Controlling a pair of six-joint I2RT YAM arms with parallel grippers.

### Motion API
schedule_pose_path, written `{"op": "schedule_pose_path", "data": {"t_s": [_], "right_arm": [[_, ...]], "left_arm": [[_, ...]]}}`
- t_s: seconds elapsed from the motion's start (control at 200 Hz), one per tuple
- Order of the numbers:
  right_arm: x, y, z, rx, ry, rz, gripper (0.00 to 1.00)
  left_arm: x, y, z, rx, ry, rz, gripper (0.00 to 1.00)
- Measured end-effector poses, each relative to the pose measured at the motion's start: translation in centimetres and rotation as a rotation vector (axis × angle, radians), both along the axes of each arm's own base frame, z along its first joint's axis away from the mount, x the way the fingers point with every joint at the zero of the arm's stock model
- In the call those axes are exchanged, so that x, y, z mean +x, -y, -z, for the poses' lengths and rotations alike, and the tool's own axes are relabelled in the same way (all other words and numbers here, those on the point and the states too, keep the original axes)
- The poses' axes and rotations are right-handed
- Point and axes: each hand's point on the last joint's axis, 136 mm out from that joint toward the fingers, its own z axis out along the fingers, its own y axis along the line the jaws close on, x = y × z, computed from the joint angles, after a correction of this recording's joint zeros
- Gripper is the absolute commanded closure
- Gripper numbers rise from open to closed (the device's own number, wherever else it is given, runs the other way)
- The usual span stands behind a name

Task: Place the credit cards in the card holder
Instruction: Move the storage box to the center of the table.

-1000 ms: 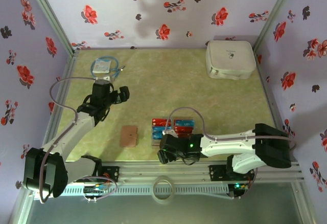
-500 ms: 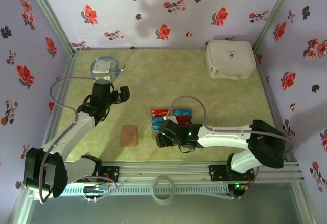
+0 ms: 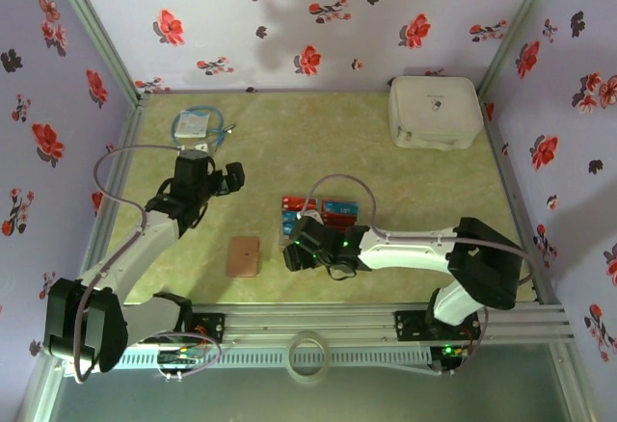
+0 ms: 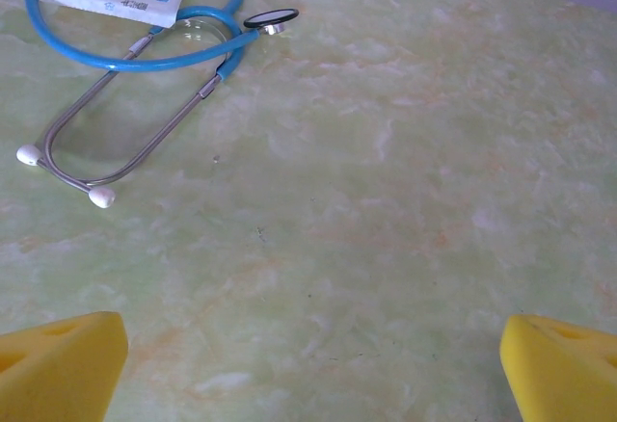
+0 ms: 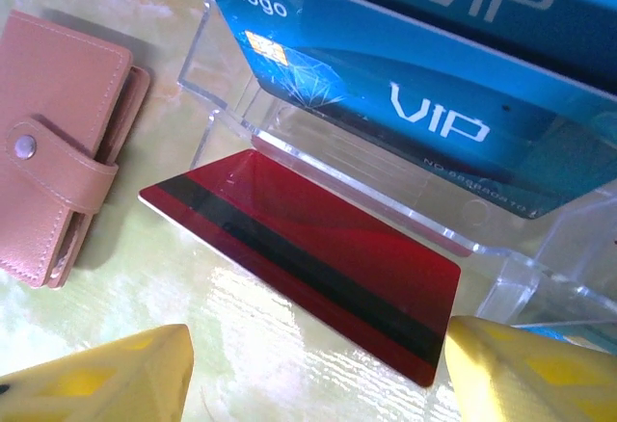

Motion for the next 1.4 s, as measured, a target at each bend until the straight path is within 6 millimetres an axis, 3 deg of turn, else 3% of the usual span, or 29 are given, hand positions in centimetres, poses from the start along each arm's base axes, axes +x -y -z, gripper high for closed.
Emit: {"op": "schedule_pose_path", "data": {"t_s": [0.285,0.52,0.785,0.92,1.13,1.4], "right_arm": [[-1.4,0.0,-2.4,0.066,-0.003,-0.046,0.3],[-3.5,-1.7,-0.3,-0.009,-0.037,-0.161,0.3],[-3.1,-4.6,1.1,-0.057,-0.027,-0.231,0.3],[-2.3,-5.3,2.0,-0.082,-0.02,-0.244,0.3],[0.0,-4.5,2.7,-0.112,-0.001,-0.203,0.31],[5.1,-3.0,2.5,-0.136,0.059,-0.087,0.31]], "left_arm": [[0.0,0.0,0.0,0.0,0.0,0.0,0.0],[0.0,0.0,0.0,0.001,0.001,-0.001,0.0],[0.0,0.0,0.0,0.001,0.002,-0.002,0.0],[0.1,0.0,-0.2,0.001,0.004,-0.002,0.0],[0.1,-0.1,-0.2,0.007,0.006,-0.006,0.0],[0.0,-0.2,-0.5,0.005,0.014,-0.006,0.0]]}}
